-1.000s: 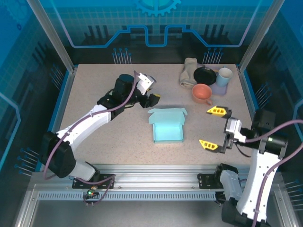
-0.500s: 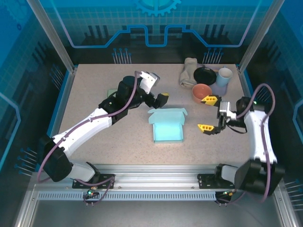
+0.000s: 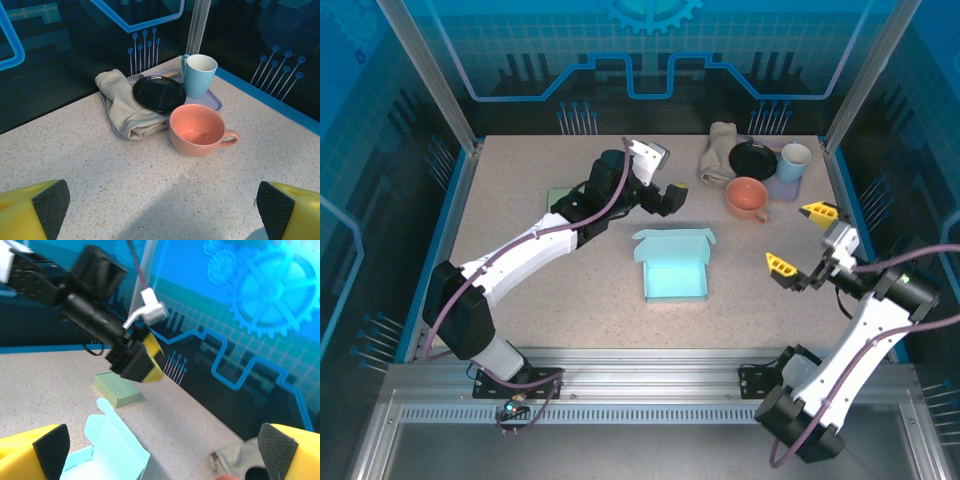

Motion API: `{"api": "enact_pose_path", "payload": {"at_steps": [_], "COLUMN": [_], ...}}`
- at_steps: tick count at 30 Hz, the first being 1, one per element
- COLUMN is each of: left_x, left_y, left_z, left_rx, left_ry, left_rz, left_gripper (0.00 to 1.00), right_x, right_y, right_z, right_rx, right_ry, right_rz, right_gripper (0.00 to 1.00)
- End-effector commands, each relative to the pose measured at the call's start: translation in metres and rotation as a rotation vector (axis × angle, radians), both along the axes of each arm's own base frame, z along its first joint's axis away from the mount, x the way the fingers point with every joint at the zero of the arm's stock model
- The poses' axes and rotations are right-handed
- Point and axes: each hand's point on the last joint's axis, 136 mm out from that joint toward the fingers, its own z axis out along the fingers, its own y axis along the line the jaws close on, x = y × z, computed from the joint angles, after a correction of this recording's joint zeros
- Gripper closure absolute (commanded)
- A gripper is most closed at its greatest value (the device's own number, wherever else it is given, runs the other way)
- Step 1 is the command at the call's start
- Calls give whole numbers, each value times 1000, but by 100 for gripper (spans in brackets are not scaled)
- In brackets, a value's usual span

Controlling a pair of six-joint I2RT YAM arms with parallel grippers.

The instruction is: Fold the paper box

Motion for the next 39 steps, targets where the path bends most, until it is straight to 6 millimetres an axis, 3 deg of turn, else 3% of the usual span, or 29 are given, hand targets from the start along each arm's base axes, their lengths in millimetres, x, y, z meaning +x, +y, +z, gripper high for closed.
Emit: {"api": "enact_pose_path", "payload": {"at_steps": [1, 6, 11, 15, 21, 25, 28, 30, 35, 37, 39], "left_x": [6, 25, 33, 30, 32, 36, 22, 4, -36, -45, -52], "left_y": [2, 27, 39, 65, 128, 195, 224, 241, 292, 312, 330], "left_z": [22, 11, -22, -56, -111, -151, -148, -136, -132, -141, -165], "left_rx": [-41, -28, 20, 101, 311, 319, 180, 185, 170, 164, 110], "left_ry": [-8, 23, 51, 32, -67, 8, 62, 35, -29, -74, -38], "left_rz": [55, 252, 346, 442, 649, 840, 863, 903, 991, 994, 980], "left_gripper": [1, 1, 1, 1, 1, 1, 1, 1, 1, 1, 1], "right_x": [-42, -92, -81, -77, -68, -73, -78, -80, -82, -85, -89], "right_y": [36, 78, 71, 67, 61, 64, 68, 69, 71, 73, 75], "right_z": [38, 29, 24, 29, 36, 41, 43, 44, 47, 48, 49], "right_rx": [226, 164, 229, 241, 257, 245, 231, 226, 223, 215, 207], "right_ry": [-49, -108, -32, -15, 4, -7, -23, -28, -30, -40, -47], "right_rz": [60, 195, 166, 217, 217, 222, 225, 226, 229, 231, 233], "right_gripper": [0, 0, 0, 0, 0, 0, 0, 0, 0, 0, 0]}}
